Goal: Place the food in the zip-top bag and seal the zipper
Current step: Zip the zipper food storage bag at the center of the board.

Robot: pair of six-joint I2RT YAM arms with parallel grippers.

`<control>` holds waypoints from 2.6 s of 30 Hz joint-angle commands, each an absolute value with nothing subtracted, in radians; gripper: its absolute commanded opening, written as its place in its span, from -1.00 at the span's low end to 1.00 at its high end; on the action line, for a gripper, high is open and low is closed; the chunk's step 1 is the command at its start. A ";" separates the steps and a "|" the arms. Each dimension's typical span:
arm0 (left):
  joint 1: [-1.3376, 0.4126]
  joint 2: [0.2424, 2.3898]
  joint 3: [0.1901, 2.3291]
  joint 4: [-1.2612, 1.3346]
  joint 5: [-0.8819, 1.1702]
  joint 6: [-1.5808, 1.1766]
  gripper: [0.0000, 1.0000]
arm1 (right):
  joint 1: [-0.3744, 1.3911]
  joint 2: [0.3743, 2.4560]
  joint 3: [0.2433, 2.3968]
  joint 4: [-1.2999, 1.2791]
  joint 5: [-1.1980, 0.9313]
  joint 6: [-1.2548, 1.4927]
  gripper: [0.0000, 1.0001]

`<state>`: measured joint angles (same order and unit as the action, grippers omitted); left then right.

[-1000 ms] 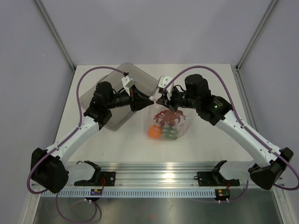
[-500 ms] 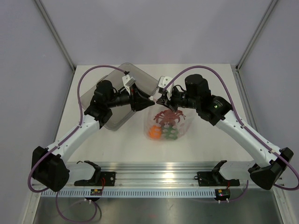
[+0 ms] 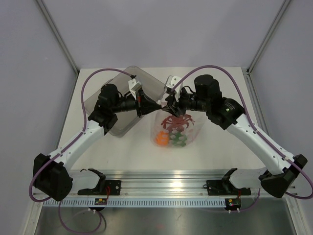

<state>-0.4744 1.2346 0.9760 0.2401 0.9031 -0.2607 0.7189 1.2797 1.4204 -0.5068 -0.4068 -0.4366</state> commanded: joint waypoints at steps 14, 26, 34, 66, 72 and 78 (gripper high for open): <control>-0.479 1.190 1.035 0.247 0.946 -0.181 -1.00 | 0.716 1.416 1.620 -0.572 -0.488 -0.426 0.09; -0.479 1.201 1.040 0.247 0.954 -0.176 -1.00 | 0.716 1.385 1.583 -0.519 -0.488 -0.410 -0.49; -0.479 1.218 1.051 0.232 0.963 -0.170 -1.00 | 0.715 1.364 1.574 -0.514 -0.477 -0.408 -0.33; -0.479 1.221 1.055 0.213 0.976 -0.156 -1.00 | 0.707 1.393 1.562 -0.538 -0.488 -0.396 -0.36; -0.479 1.223 1.055 0.213 0.977 -0.158 -1.00 | 0.701 1.405 1.566 -0.543 -0.506 -0.394 -0.38; -0.479 1.224 1.055 0.213 0.977 -0.155 -1.00 | 0.690 1.394 1.557 -0.531 -0.529 -0.391 -0.98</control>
<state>-0.4732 1.2301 1.0080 0.1661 0.9466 -0.1726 0.7074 1.3964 1.5574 -0.5568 -0.5110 -0.3954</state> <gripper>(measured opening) 0.002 0.075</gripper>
